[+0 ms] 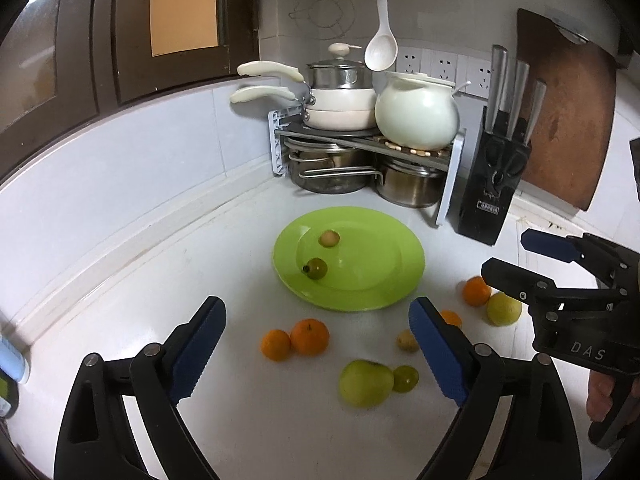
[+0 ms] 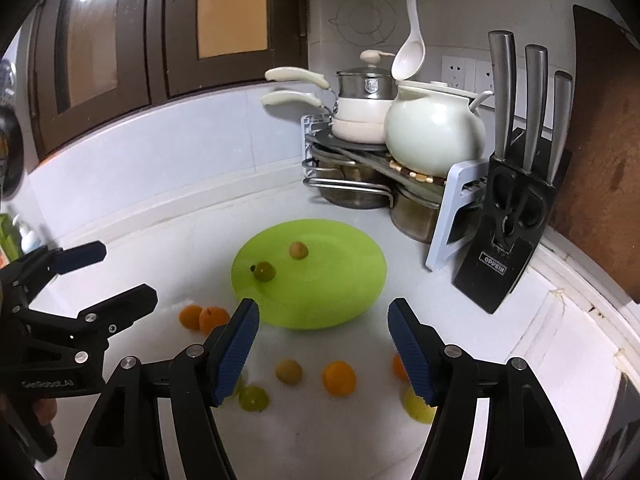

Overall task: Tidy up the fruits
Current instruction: 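Withdraw both open tools from the plate toward the remaining fruits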

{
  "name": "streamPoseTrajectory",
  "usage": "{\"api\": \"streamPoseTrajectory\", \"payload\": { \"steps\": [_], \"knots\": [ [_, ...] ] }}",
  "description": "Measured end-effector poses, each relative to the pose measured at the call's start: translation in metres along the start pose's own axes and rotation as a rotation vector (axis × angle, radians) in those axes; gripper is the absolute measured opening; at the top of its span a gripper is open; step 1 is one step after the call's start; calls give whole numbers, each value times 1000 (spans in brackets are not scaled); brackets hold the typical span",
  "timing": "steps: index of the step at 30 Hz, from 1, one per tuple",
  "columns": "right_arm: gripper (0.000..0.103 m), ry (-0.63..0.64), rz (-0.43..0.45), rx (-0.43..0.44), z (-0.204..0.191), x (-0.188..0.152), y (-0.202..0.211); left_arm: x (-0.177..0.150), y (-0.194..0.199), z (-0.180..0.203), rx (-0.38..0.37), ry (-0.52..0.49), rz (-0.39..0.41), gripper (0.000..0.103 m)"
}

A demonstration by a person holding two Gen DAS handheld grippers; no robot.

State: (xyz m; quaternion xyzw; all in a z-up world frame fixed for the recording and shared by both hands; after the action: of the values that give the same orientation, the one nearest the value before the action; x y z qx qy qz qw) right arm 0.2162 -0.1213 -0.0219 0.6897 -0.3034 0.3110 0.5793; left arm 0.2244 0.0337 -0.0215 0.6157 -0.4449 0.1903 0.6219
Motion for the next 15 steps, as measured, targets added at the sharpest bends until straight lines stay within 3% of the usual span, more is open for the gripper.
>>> {"api": "streamPoseTrajectory", "payload": {
  "steps": [9, 15],
  "knots": [
    [68, 60, -59, 10, -9, -32, -3, -28, 1, 10, 16, -85, 13, 94],
    [68, 117, -115, 25, -19, -52, -13, -44, -7, 13, -23, -168, 15, 94]
  ]
}}
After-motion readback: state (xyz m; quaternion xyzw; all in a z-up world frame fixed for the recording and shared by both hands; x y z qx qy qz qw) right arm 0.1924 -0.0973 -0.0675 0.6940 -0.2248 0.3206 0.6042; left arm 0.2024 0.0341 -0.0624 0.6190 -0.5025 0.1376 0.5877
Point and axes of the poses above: each gripper's, at about its wrist camera, not at the fingertips, and y roughly against the way its jaws point, z to its right, x to its top, the point moved 2 cm from there along -y, roughly the way its jaws point, and after that the axes turned 10 degrees about -y, right-handed, at the moved point
